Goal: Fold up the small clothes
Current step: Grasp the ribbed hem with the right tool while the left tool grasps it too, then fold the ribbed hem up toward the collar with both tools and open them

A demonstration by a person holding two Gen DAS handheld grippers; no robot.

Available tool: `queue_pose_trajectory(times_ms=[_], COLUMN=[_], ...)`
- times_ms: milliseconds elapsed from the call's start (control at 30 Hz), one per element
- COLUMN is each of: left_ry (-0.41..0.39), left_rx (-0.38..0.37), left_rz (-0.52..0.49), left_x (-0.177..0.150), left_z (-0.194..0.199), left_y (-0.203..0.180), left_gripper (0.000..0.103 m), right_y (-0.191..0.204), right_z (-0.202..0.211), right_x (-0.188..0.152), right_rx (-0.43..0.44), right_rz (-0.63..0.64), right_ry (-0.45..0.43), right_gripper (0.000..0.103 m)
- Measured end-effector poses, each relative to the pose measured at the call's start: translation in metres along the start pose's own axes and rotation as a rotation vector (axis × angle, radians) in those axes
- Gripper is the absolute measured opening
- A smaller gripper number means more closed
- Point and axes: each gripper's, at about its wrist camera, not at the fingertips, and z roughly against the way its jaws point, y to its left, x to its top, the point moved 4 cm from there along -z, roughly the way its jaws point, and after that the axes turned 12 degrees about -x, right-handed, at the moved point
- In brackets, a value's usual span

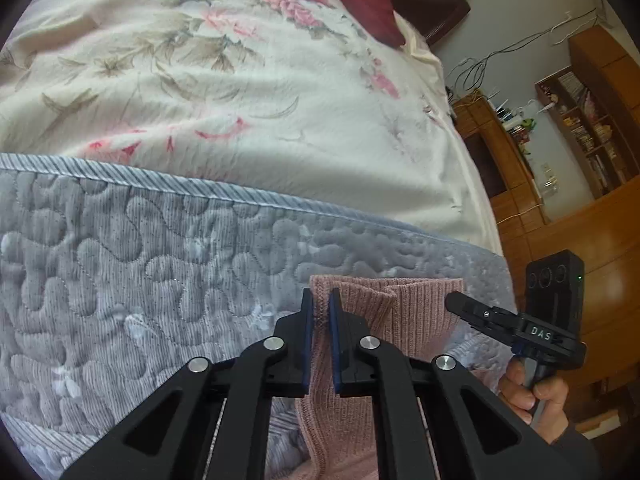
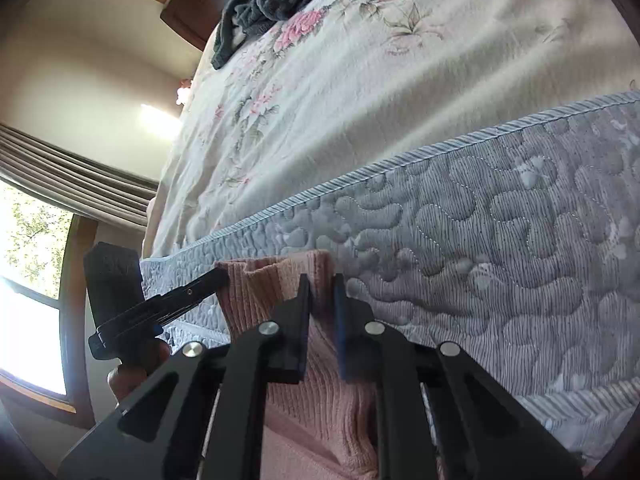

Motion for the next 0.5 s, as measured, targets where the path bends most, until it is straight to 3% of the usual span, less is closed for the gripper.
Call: queue_pose_trajectory(times_ms=[100, 300, 400, 500], left_ry=[-0.010, 0.059, 0.120, 0.213], left_rx=[-0.051, -0.035, 0.001, 0.041], left_rz=[-0.084, -0.261, -0.305, -0.269], left_x=[-0.014, -0.086, -0.139, -0.194], left_z=[0.036, 0.089, 0.099, 0.094], left_y=[-0.039, -0.106, -0.118, -0.104], left_gripper=[0.007, 0.007, 0.007, 0.007], right_y=[0.018, 0.054, 0.054, 0.044], right_z=[0.040, 0.106, 0.121, 0.113], right_x=[-0.014, -0.088, -0.146, -0.198], right_rx=[0.044, 0.097, 0.066, -0.018], right_rz=[0.046, 0.166, 0.216, 0.251], right_ry=[-0.038, -0.056, -0.033, 0.017], right_gripper=[0.009, 0.009, 0.009, 0.009])
